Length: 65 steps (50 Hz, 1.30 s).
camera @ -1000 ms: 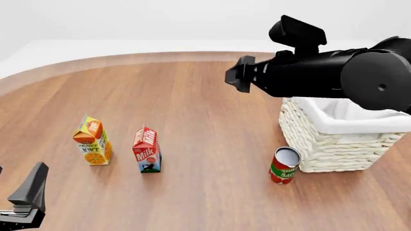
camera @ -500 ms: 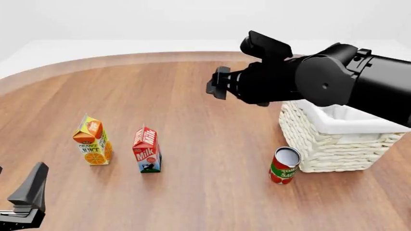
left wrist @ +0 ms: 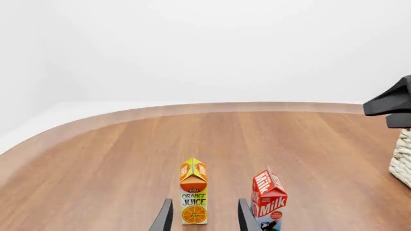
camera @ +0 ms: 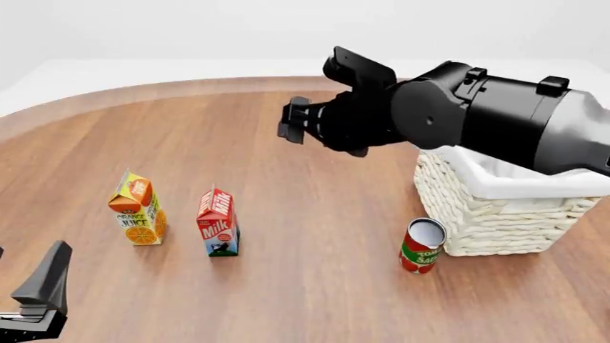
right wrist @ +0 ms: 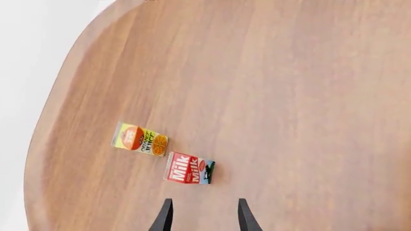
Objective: Pick the milk and place it in the basket.
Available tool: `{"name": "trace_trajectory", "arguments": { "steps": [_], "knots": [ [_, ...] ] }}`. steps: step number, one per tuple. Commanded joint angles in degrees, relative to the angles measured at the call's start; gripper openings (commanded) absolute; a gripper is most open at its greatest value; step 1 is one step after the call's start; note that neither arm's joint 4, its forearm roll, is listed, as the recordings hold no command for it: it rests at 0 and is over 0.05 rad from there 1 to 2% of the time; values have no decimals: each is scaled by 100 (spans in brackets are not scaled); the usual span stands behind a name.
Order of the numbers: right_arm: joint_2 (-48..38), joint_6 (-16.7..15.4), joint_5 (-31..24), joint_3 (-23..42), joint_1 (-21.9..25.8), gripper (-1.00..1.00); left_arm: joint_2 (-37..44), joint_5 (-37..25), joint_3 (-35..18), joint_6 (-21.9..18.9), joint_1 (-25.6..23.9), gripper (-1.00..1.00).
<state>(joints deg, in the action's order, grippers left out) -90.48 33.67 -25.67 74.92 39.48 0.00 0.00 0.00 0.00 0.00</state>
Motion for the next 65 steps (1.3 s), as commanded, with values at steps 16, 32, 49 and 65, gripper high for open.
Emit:
{"name": "trace_trajectory", "arguments": {
  "steps": [16,32,49,65],
  "knots": [
    [-674,433,246,538,182,100,0,0,0,0,0,100],
    [-974,646,460,646,271,100,0,0,0,0,0,100],
    [-1171,913,719,590,229,100,0,0,0,0,0,100],
    [-1556,961,716,810,318,100,0,0,0,0,0,100]
  ]
}}
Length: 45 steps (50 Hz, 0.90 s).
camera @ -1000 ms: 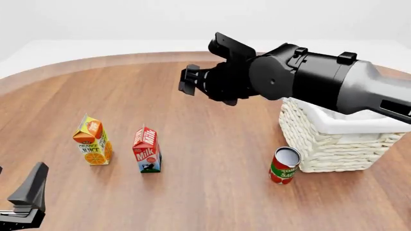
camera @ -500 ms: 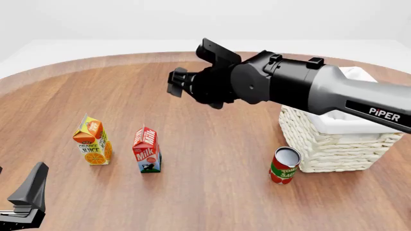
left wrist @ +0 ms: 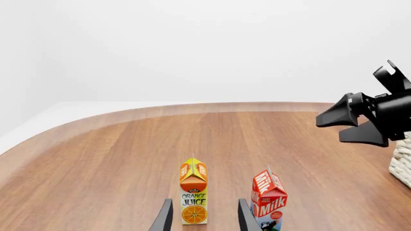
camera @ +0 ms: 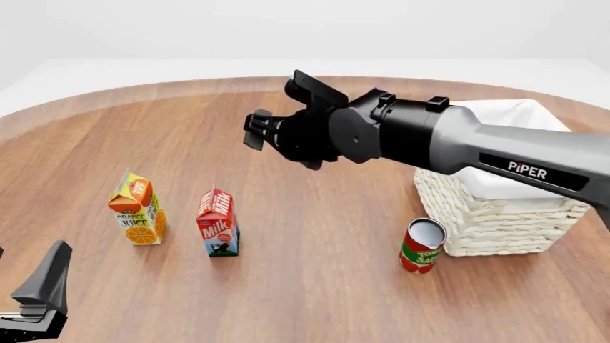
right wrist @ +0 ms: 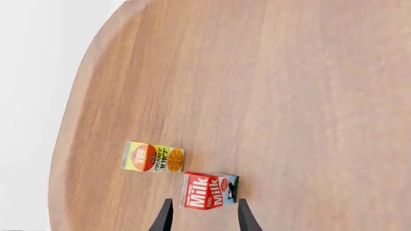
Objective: Pick the milk and place it in the basket.
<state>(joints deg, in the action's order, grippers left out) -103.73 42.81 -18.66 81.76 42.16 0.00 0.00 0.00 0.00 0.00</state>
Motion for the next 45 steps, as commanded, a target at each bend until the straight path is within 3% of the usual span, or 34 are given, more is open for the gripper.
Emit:
{"name": "trace_trajectory", "arguments": {
  "steps": [1,13,45],
  "knots": [
    [-263,45,4,155,63,100,0,0,0,0,0,100],
    [-645,-261,-319,579,129,100,0,0,0,0,0,100],
    [-1091,-181,-340,957,342,100,0,0,0,0,0,100]
  ]
}}
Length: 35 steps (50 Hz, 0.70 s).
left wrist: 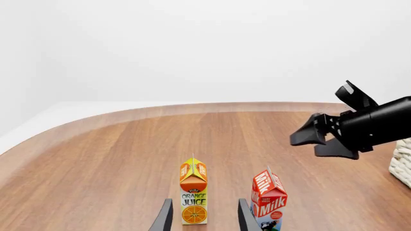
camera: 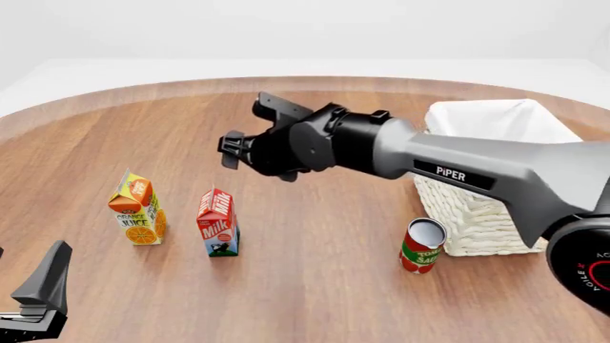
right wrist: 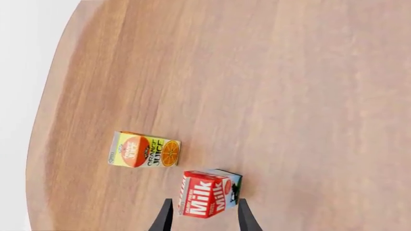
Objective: Pick the milk and place it in the basket.
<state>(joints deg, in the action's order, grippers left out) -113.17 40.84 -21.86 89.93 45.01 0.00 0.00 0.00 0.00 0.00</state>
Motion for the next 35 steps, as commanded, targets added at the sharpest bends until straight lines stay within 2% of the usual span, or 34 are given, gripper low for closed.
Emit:
{"name": "trace_trajectory", "arguments": {
  "steps": [1,35],
  "knots": [
    [-161,20,-29,158,58,100,0,0,0,0,0,100],
    [-222,131,92,49,191,100,0,0,0,0,0,100]
  ]
}}
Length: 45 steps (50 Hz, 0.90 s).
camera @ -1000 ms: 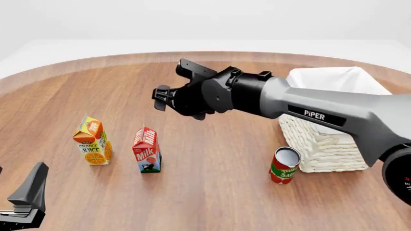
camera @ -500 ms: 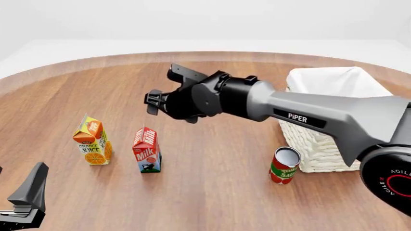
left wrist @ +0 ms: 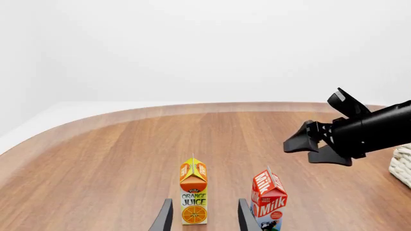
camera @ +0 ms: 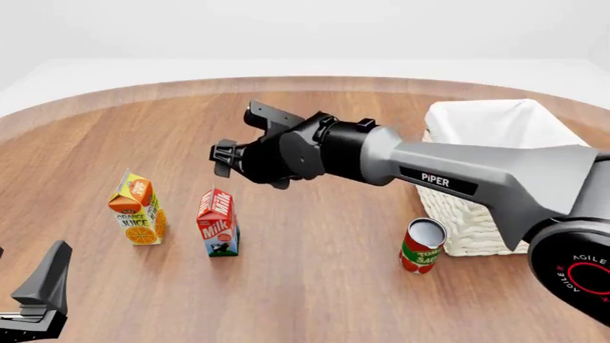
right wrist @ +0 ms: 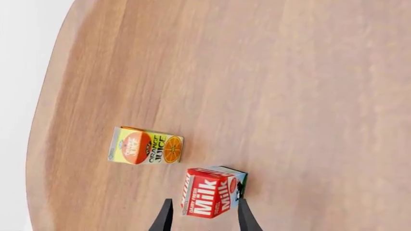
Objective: Pick the milk and place it in the basket.
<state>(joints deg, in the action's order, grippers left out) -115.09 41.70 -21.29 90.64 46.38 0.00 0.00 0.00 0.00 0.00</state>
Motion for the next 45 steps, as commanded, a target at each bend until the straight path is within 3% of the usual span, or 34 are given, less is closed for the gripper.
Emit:
{"name": "trace_trajectory", "arguments": {
  "steps": [1,45],
  "knots": [
    [-37,51,34,-13,58,100,0,0,0,0,0,100],
    [-300,41,85,134,-19,100,0,0,0,0,0,100]
  ]
}}
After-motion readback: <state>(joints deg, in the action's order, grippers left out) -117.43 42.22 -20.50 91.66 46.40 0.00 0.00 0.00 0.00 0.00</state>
